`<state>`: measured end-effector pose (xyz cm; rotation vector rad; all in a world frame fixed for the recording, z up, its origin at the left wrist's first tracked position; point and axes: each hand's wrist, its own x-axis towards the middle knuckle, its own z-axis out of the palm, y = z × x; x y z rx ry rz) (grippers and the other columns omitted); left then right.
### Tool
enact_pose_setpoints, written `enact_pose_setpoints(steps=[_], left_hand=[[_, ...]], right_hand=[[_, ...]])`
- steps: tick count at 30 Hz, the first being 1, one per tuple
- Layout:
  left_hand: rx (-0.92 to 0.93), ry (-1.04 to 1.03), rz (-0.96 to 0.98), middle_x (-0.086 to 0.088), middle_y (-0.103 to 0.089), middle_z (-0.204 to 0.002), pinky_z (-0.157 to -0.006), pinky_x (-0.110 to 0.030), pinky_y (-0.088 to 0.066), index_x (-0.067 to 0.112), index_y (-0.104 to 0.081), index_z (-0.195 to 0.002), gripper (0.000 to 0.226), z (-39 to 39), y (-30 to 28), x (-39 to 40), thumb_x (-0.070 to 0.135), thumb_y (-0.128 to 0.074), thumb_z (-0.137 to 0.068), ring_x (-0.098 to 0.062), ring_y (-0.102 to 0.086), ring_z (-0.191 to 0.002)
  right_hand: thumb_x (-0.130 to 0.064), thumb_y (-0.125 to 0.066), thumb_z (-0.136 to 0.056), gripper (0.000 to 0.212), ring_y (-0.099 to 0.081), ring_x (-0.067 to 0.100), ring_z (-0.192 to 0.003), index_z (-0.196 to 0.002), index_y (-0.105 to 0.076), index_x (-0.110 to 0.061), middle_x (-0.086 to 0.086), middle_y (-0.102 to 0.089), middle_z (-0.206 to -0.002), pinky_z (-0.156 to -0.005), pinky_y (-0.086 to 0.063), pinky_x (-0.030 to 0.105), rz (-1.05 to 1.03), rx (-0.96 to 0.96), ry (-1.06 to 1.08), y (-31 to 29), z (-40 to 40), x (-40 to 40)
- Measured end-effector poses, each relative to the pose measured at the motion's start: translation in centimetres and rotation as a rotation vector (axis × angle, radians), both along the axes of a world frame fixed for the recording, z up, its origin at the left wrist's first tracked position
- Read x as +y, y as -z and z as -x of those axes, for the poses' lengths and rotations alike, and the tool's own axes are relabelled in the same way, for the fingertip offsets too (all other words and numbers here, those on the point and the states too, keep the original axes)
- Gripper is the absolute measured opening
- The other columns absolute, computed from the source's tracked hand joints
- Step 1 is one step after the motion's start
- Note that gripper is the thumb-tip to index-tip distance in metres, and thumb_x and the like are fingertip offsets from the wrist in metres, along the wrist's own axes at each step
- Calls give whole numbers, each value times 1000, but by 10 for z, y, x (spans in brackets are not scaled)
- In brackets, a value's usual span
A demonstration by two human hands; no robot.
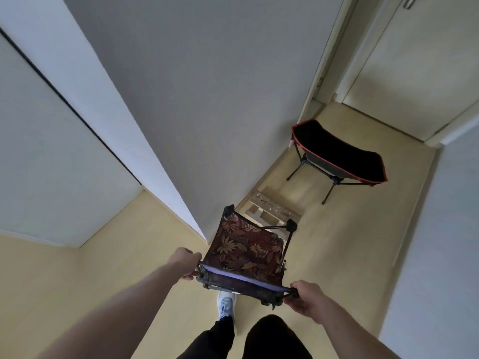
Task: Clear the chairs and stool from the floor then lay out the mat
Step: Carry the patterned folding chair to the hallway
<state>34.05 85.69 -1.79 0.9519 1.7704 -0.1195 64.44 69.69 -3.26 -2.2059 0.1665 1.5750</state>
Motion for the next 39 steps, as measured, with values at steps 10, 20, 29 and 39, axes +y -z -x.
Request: enact_pose_setpoints(steps=[10,20,29,39], left_hand=[[19,72,56,-10,-68,-89,-48,-27,-54,2,-58,-123,34,-26,54,73,20,-57,-95,-20,-74,-61],[37,33,83,-11,-66,-98,-50,-28,-53,6,-50,-136,43,-37,128,102,18,-59,-96,-23,-72,-70],[42,-72,4,-6,-65,-80,-59,-33,-58,13,-53,-131,38,-45,171,120,23,-59,-95,-29,-74,-75],[-11,-128,16,-4,-68,-99,-68,-40,-62,15,-45,-137,41,-30,192,122,24,-55,-99,-28,-74,-81]], right_hand=[[-4,-54,-97,16,-66,27,-45,-87,-61,6,27,-68,-79,-41,-54,28,26,44,121,49,-12,51],[-6,-52,-98,20,-70,24,-46,-103,-66,7,23,-73,-76,-43,-55,28,90,77,219,122,-16,77],[-11,-53,-101,25,-73,25,-53,-117,-63,5,26,-73,-105,-50,-61,32,127,148,271,162,-4,91],[-14,-53,-104,27,-72,30,-66,-120,-58,7,26,-69,-113,-60,-61,37,182,182,340,179,20,103]])
